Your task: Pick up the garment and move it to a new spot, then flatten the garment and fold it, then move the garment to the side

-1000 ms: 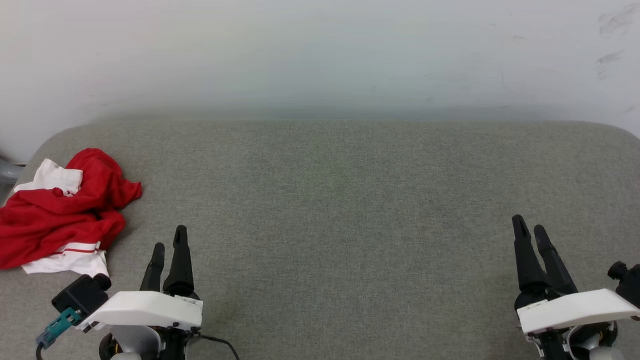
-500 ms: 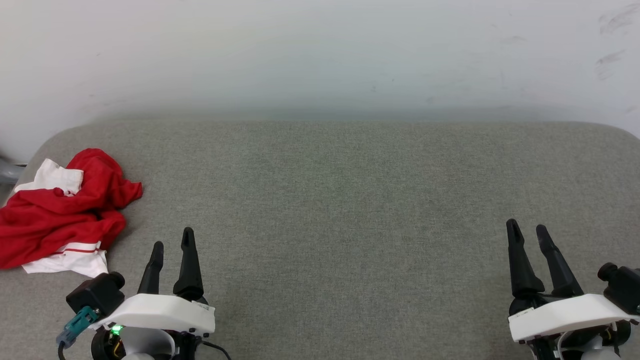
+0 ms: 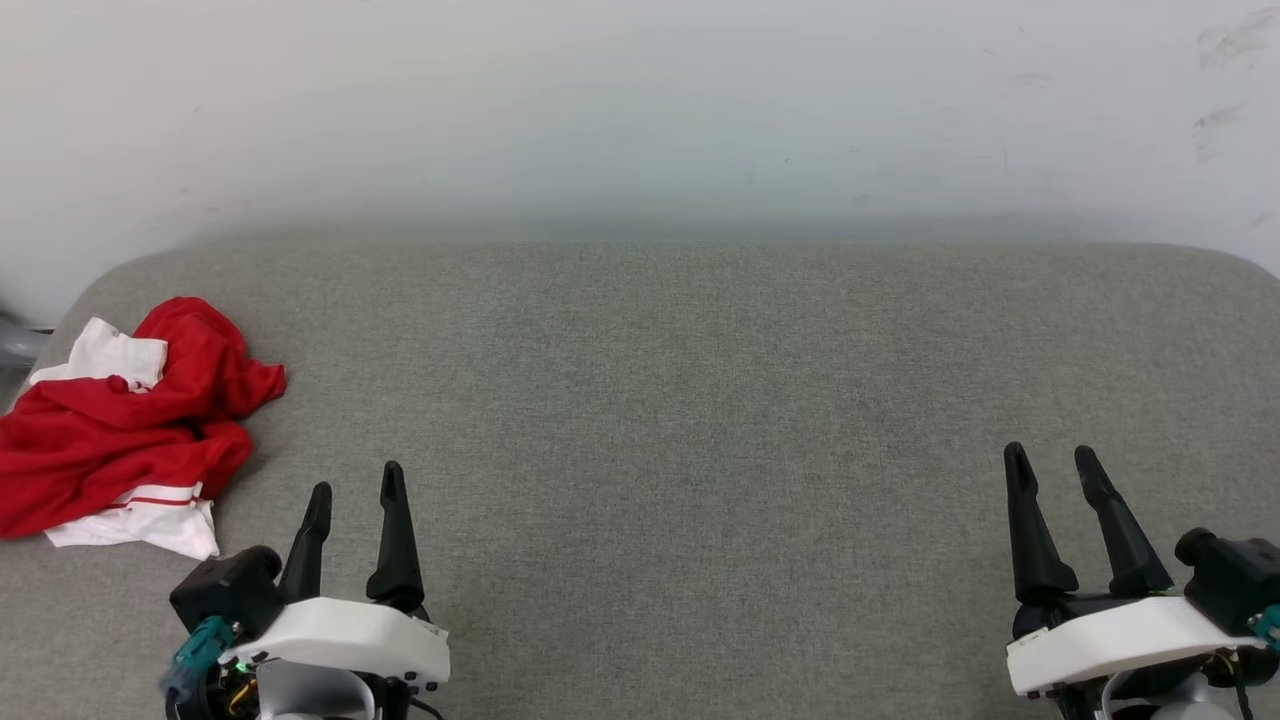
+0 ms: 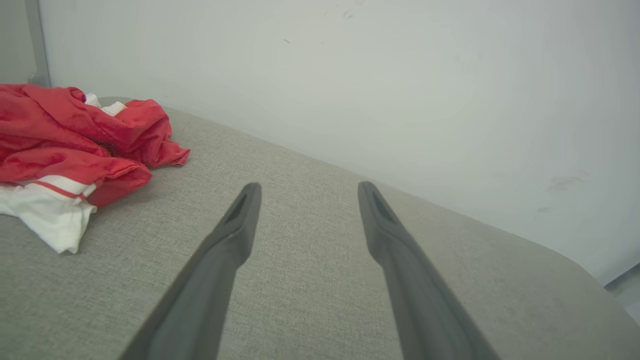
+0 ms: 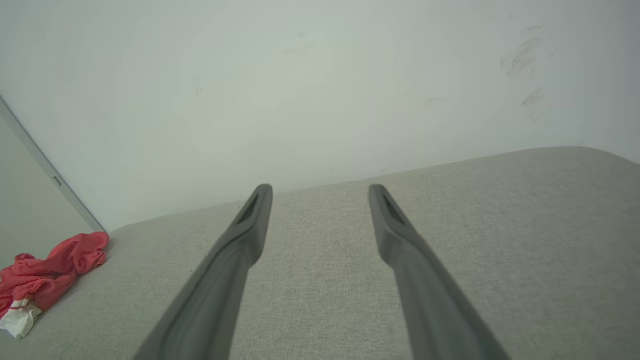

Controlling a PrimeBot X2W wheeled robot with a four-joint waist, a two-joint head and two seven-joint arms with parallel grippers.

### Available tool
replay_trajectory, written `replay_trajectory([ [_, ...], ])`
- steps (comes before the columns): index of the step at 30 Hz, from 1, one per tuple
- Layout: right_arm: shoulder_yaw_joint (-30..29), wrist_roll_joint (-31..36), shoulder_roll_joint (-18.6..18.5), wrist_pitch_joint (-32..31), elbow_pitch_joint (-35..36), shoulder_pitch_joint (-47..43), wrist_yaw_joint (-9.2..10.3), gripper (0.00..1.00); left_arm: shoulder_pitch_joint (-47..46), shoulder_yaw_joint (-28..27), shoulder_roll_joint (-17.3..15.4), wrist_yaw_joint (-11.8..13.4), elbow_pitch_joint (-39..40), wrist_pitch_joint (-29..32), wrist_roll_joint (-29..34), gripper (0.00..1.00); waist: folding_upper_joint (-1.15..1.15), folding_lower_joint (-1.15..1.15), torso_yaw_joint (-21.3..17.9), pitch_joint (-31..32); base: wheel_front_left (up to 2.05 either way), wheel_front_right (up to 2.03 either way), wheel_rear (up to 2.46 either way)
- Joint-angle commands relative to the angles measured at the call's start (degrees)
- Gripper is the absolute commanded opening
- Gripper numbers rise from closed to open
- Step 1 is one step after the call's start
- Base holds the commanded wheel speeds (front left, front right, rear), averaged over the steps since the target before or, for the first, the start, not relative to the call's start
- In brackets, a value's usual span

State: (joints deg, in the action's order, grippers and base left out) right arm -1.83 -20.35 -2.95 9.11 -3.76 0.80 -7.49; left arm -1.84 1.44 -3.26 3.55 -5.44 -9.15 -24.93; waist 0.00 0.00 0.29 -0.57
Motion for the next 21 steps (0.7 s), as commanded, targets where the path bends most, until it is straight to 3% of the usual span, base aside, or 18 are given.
replay_trajectory([
  [1,0.1,1.6,0.1,0.5,0.7,-0.1,-0.01,1.00,0.0,0.2,-0.5,0.2,0.6,-0.5,1.3,1.00,0.00,0.00,0.0,0.0,0.00,0.00,0.00],
  [21,0.5,11.8,0.1,3.1,1.5,-1.2,0.00,1.00,0.9,2.1,-0.6,1.2,0.1,-3.1,11.9,1.00,0.00,0.00,0.0,0.2,0.00,0.00,0.00],
])
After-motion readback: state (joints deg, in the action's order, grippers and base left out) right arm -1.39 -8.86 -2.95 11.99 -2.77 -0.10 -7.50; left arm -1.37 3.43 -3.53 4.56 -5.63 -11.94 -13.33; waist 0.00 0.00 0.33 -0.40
